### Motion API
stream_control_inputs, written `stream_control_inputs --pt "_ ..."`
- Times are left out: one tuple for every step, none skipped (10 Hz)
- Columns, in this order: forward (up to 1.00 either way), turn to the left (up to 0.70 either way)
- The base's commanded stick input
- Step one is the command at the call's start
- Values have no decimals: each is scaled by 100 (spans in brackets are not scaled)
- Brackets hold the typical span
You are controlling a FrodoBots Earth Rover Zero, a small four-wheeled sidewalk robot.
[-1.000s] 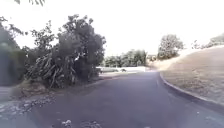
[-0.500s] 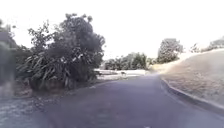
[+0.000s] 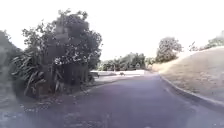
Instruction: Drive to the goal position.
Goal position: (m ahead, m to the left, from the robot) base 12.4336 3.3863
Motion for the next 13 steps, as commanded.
stream_control_inputs --pt "100 0" --pt "100 0" --pt "100 0" --pt "100 0" --pt "100 0" --pt "100 0" --pt "100 0" --pt "100 0" --pt "100 0" --pt "100 0" --pt "100 0" --pt "100 0" --pt "100 0"
